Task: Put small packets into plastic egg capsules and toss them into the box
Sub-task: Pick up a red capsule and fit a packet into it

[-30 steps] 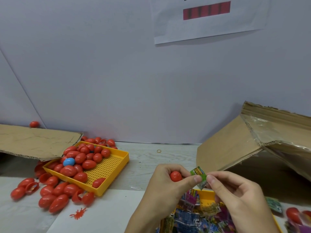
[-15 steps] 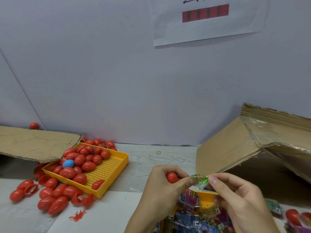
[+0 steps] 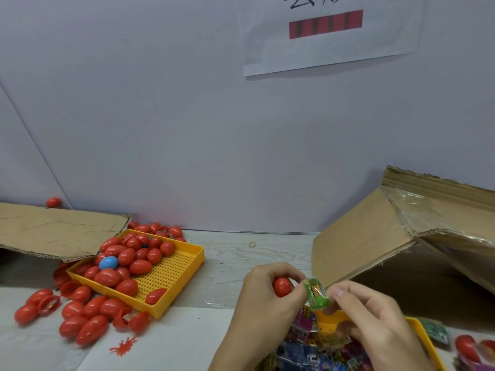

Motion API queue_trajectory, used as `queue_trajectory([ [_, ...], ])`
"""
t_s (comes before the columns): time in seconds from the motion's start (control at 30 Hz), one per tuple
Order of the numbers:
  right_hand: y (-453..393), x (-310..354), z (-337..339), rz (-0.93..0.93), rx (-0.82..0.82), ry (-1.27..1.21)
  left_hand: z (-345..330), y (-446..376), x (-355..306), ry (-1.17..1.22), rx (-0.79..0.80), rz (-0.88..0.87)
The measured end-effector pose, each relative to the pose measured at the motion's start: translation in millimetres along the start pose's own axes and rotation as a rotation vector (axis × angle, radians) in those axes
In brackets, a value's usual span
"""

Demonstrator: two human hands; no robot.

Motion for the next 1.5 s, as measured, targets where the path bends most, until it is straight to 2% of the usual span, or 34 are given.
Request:
queue_trajectory([
  [0.1,4,7,-2,0.029,-0.008,0.092,-4,1,-2,-0.044,0.05,-0.025],
  [0.2,5,10,1,0.045,-0.1,0.153,-7,3,-3,-0.072,0.094,-0.028],
  [0.47,5,2,8,-0.037,-0.237,0.203,-7,4,-6,-0.103,0.122,-0.067],
  [0.7,4,5,4,-0.052,-0.129,0.131,-7,3,-4,-0.13,0.123,-0.068],
  [0.9,3,3,6,-0.031,-0.137,0.122,-8,3,-3,-0.137,0.162,-0.068],
  [1.03,3,2,5,-0.04,-0.066,-0.022,-5,3,-4,-0.157,0.083,-0.076],
  [1.17,1,3,2,-0.007,-0.035,-0.101,-2,2,-4,0.025,-0.012,-0.037],
  [1.3,0,0,5,0.034,-0.079,-0.091,-8,0,-1,0.165,0.075,0.048],
  [1.4,-1,-4,7,0.05,-0.088,-0.092,-6,2,-2,0.119,0.079,0.027],
  [1.5,-1,-4,9,0.045,-0.09,-0.053,-1,2,-4,-0.04,0.042,-0.049],
])
Point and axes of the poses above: each hand's wrist, its own y-axis away from the middle knuckle, its own z-axis out of the back of the hand, x = y × z, the point moved 5 cm from there along -y, towards the middle knuckle, and after that the axes turned 8 degrees about x, right-handed, at the moved point
